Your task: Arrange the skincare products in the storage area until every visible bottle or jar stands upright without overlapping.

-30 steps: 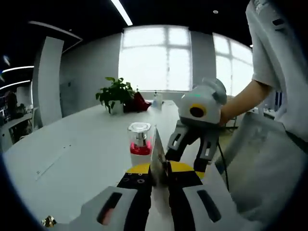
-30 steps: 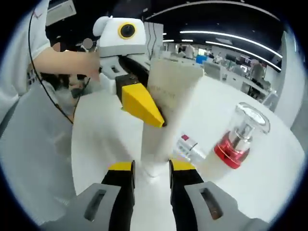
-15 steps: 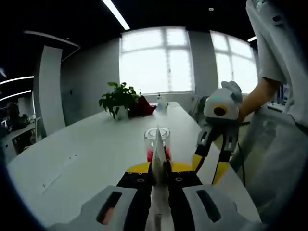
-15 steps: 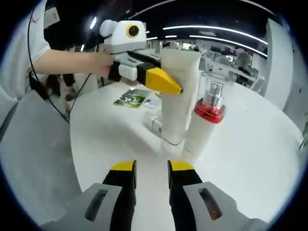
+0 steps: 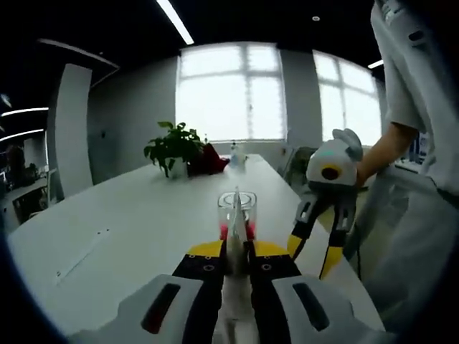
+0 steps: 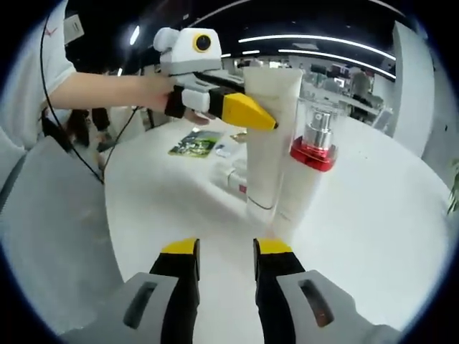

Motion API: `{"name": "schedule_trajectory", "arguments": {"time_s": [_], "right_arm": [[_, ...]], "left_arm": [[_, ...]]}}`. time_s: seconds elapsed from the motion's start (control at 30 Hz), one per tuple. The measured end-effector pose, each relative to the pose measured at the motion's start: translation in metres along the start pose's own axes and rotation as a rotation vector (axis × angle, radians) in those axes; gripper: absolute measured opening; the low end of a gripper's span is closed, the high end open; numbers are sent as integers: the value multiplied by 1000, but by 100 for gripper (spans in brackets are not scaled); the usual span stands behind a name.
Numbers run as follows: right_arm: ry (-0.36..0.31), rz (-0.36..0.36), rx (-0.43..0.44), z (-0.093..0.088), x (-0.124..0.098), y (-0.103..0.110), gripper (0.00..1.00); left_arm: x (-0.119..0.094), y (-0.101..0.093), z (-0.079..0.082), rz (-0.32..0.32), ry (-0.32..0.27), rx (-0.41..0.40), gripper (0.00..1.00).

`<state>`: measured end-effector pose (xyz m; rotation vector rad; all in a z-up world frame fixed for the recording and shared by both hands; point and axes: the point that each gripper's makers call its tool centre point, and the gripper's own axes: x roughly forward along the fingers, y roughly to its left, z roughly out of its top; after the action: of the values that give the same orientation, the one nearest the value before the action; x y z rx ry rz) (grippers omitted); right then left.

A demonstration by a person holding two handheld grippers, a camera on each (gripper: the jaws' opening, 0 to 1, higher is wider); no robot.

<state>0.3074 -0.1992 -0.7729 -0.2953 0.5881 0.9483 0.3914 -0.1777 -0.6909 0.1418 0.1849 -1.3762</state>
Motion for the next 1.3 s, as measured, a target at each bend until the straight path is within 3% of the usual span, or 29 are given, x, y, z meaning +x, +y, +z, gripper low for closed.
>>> {"name": "schedule_trajectory", "arguments": {"time_s": [0.33,0.5,0.7,1.3], "right_arm": [[0,-14,12,2,-4,-2,32],[-14,-28,8,8,-9,-1,34],[-13,-41,16,10,-13,3,43],[-5,-47,6,15,-21,15,59]], "left_arm": [[-6,-1,-4,35,35,-25,17],[-14,5,-5,102,61,-56,34],[-38,1,-11,167,73,-102,48],[-113,-48,-18,354,89,-237,75]]}}
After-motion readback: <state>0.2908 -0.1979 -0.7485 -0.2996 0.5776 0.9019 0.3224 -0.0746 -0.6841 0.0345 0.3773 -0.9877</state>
